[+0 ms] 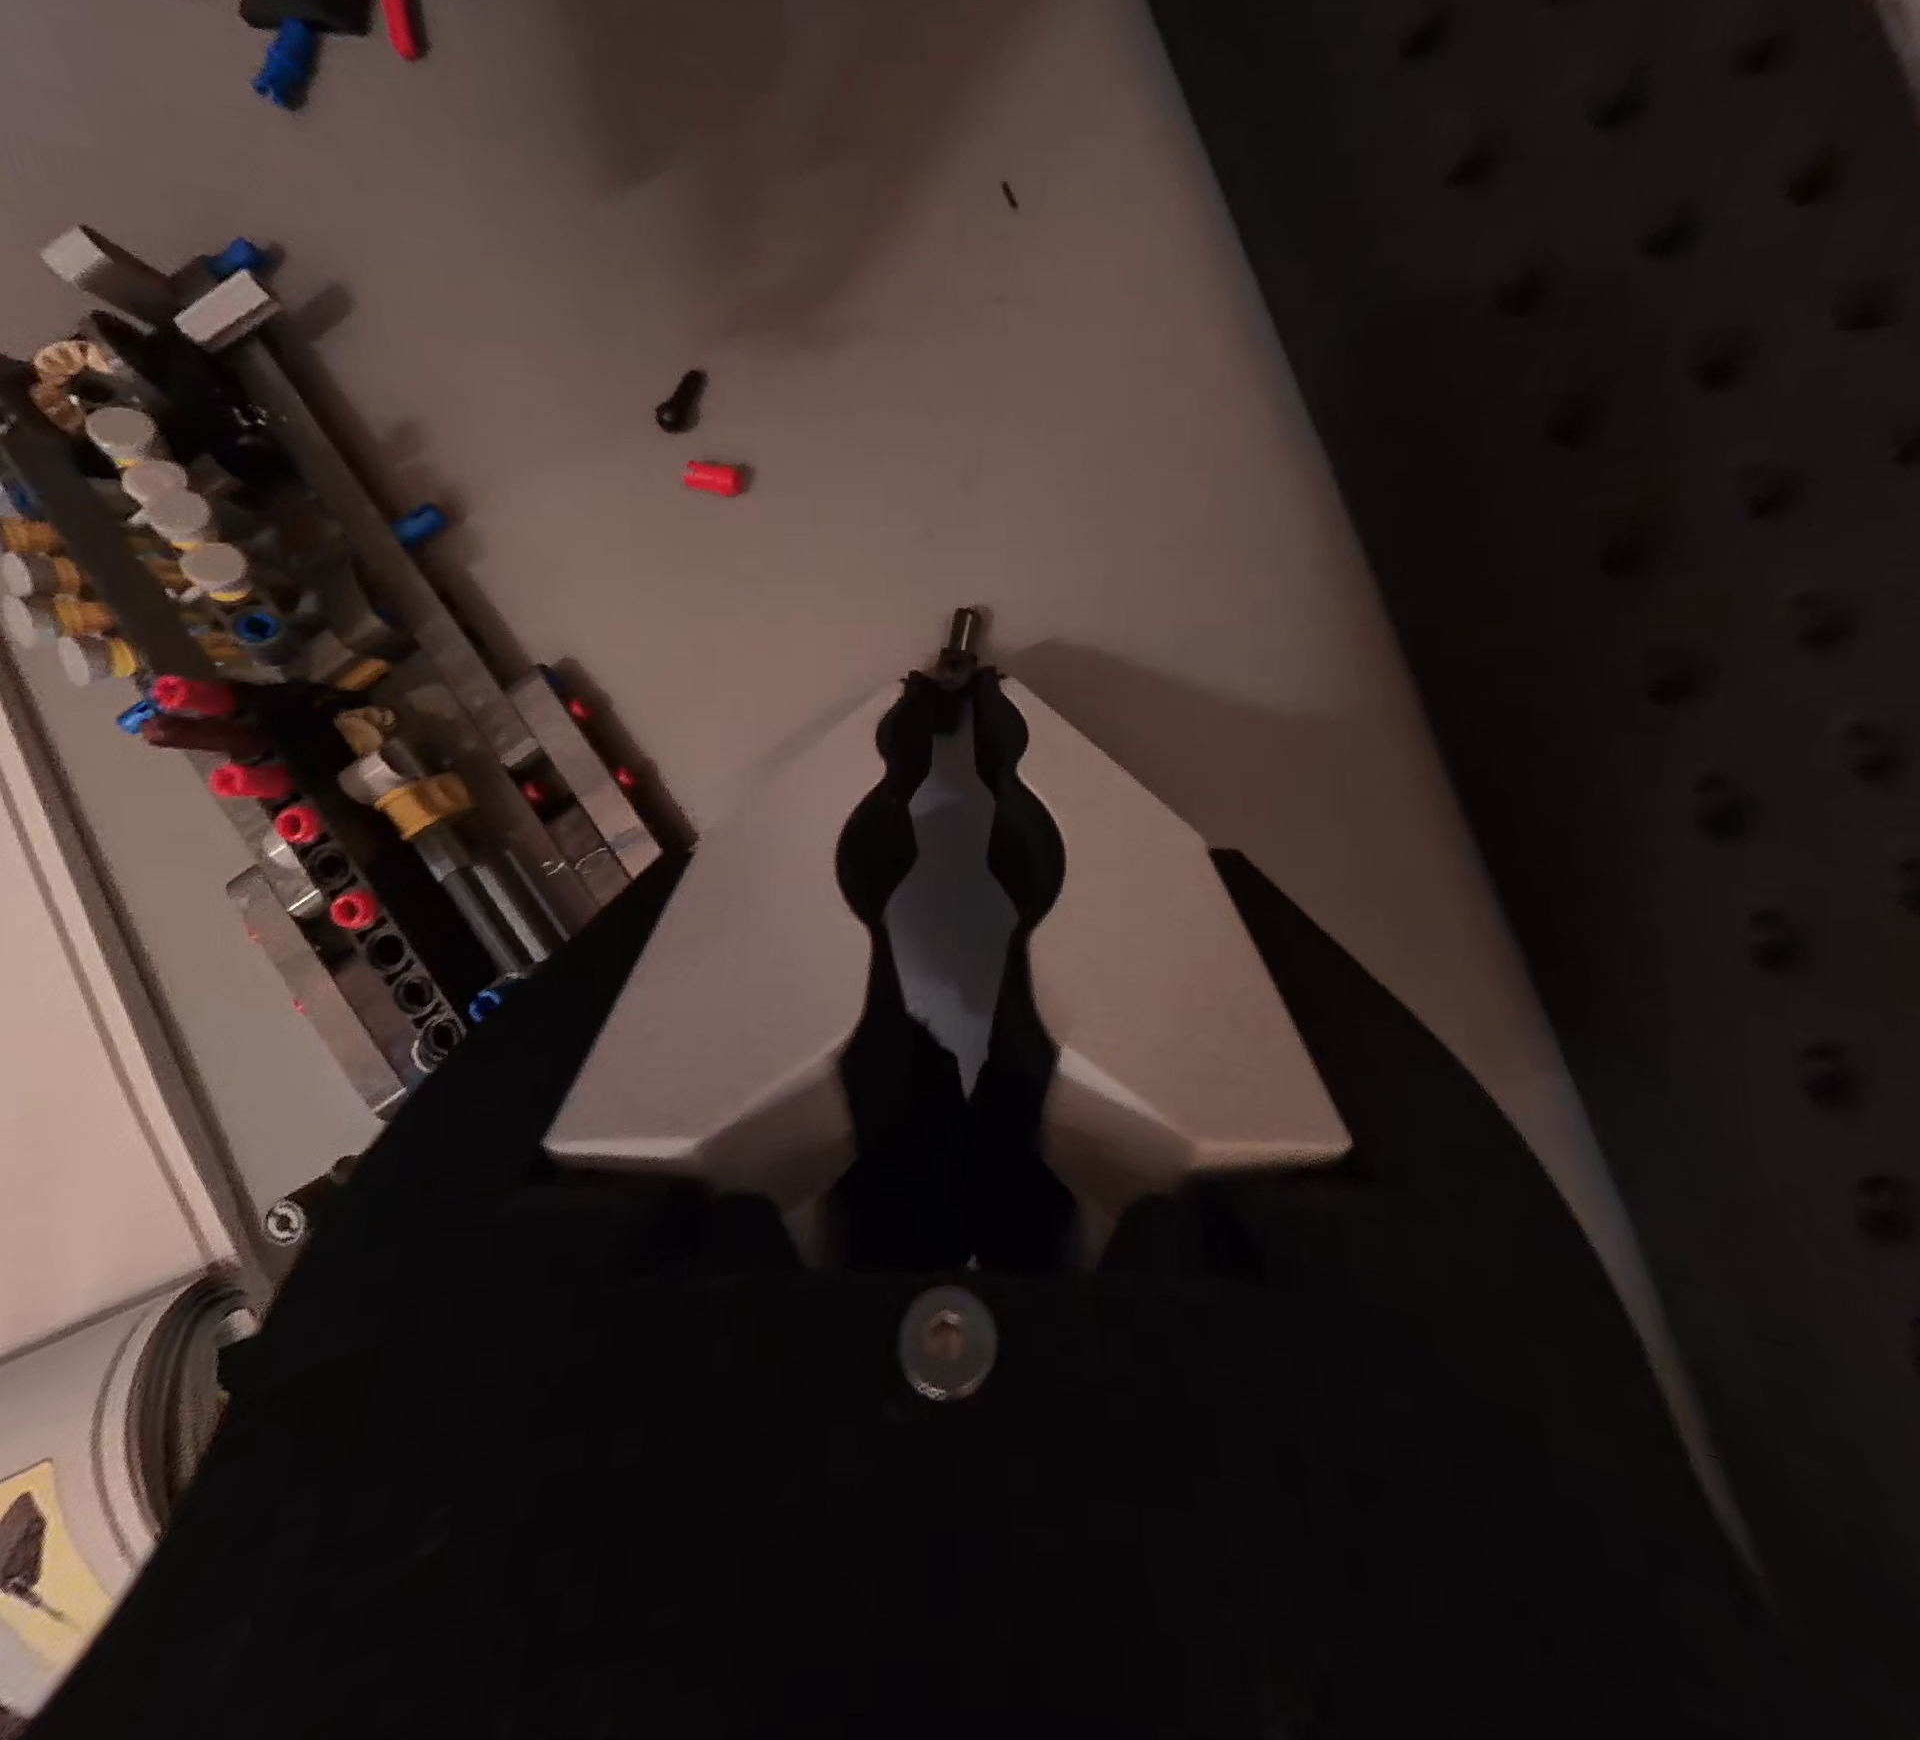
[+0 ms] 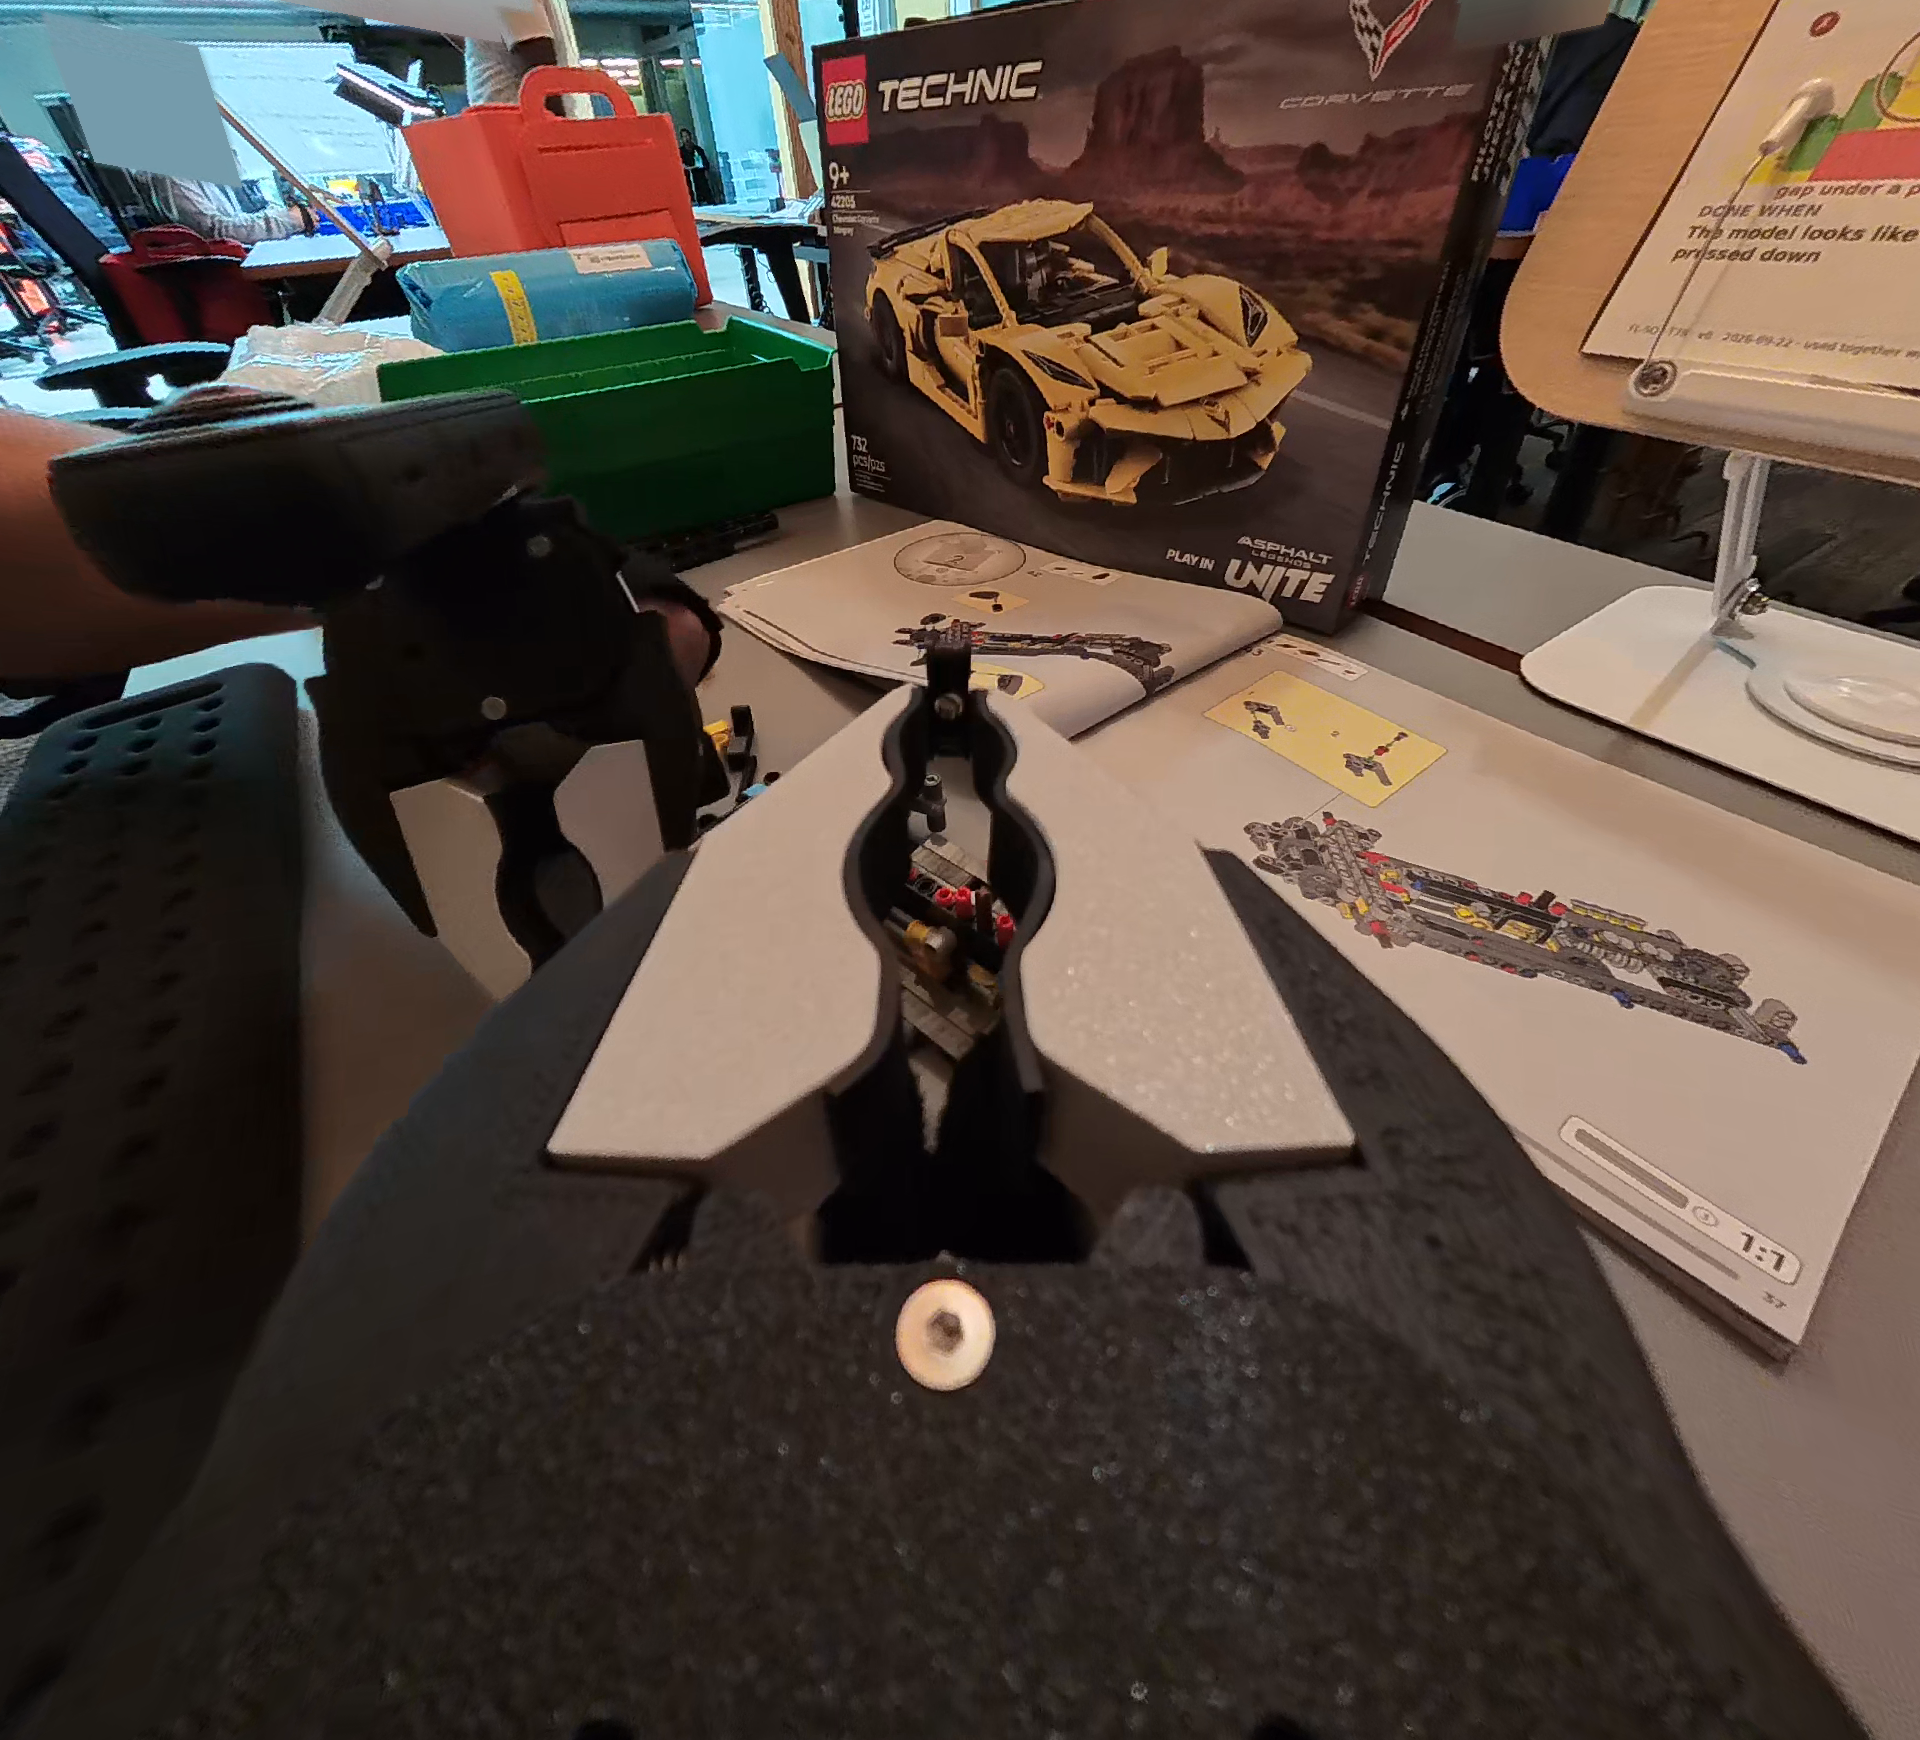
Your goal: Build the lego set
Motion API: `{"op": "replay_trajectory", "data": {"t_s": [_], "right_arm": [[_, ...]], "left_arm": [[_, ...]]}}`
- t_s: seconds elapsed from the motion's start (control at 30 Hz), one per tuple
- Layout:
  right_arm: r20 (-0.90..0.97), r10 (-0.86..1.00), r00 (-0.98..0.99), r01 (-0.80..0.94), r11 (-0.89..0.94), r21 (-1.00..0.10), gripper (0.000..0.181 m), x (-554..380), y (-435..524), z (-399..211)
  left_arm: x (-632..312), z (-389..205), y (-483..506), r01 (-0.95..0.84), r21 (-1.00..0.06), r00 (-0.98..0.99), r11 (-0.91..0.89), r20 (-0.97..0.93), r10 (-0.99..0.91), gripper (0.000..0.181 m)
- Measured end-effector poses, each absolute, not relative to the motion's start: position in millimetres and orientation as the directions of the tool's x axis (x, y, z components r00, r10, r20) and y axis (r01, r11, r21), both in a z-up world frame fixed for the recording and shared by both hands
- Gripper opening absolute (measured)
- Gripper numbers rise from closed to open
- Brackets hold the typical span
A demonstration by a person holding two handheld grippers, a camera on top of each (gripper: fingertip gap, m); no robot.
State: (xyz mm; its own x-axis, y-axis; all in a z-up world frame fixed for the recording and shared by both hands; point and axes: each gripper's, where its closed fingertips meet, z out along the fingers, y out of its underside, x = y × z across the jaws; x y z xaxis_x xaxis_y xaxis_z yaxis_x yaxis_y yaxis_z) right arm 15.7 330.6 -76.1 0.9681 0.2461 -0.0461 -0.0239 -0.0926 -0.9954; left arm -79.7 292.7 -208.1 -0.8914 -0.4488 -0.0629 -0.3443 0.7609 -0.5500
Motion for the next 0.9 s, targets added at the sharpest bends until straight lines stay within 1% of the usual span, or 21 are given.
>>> {"op": "replay_trajectory", "data": {"t_s": [0.1, 0.2, 0.3, 0.33, 0.4, 0.47, 0.6, 0.73, 0.8, 0.9], "right_arm": [[-0.03, 0.224, 0.974, -0.005, -0.114, -0.993, 0.006, 19.1, 331.8, -80.5], [0.09, 0.184, 0.979, 0.125, -0.185, -0.975, 0.006, 19.6, 336.5, -97.3], [0.265, 0.188, 0.946, 0.304, -0.22, -0.927, 0.006, 7.1, 343.8, -111.5], [0.311, 0.192, 0.931, 0.347, -0.202, -0.916, 0.006, 0.7, 346.0, -111.0], [0.319, 0.202, 0.926, 0.355, -0.175, -0.918, 0.006, -11.1, 350.0, -107.9], [0.293, 0.221, 0.93, 0.332, -0.165, -0.929, 0.006, -20.2, 352.3, -105.7], [0.224, 0.237, 0.945, 0.268, -0.177, -0.947, 0.006, -28.8, 355.5, -105.9], [0.117, 0.266, 0.957, 0.171, -0.189, -0.967, 0.005, -33.6, 355.6, -105.3], [0.074, 0.274, 0.959, 0.135, -0.209, -0.968, 0.006, -34.4, 355.5, -107.4], [-0.009, 0.286, 0.958, 0.063, -0.243, -0.968, 0.005, -37.6, 356.8, -110.1]], "left_arm": [[-65.8, -205.4, 301.1, -0.444, -0.583, -0.804, 0.68, -0.076, -0.59, 0.005], [-41.8, -173.8, 322.8, -0.51, -0.728, -0.583, 0.458, -0.099, -0.806, 0.005], [-34.6, -138.3, 340.3, -0.504, -0.849, -0.336, 0.157, 0.025, -0.941, 0.005], [-36.0, -131.7, 341.1, -0.498, -0.863, -0.287, 0.077, 0.08, -0.954, 0.005], [-39.1, -123.9, 346.2, -0.488, -0.873, -0.191, -0.011, 0.119, -0.974, 0.005], [-42.7, -117.0, 348.8, -0.465, -0.885, -0.13, -0.005, 0.074, -0.989, 0.005], [-50.8, -113.2, 350.8, -0.465, -0.877, -0.046, 0.123, -0.115, -0.992, 0.005], [-56.7, -112.8, 352.5, -0.469, -0.87, 0.024, 0.152, -0.185, -0.982, 0.005], [-60.1, -113.3, 360.0, -0.496, -0.834, 0.068, 0.24, -0.313, -0.947, 0.005], [-63.6, -110.9, 369.7, -0.532, -0.744, 0.115, 0.404, -0.536, -0.836, 0.005]]}}
